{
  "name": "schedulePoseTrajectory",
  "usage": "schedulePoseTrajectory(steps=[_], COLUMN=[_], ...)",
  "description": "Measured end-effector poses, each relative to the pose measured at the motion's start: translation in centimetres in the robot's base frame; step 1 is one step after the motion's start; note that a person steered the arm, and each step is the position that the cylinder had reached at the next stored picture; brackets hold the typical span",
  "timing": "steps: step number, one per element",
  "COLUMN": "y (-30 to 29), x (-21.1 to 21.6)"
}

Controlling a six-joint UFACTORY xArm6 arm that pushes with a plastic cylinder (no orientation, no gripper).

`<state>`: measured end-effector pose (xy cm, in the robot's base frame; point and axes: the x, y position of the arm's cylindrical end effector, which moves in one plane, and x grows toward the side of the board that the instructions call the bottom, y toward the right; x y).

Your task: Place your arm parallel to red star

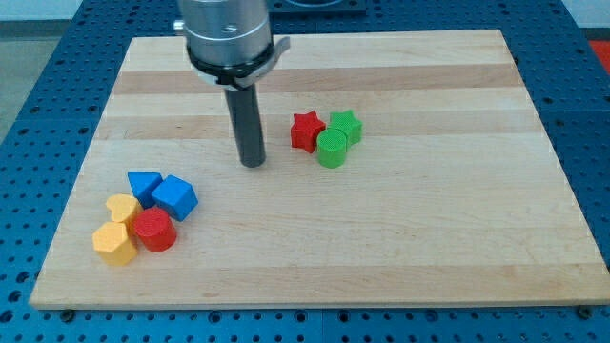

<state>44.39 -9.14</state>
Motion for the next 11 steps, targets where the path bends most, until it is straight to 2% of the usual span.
schedulePoseTrajectory(steps=[3,5,11], y=[-0.3,1.9,3.1], x=[-4.1,-4.2,-4.5])
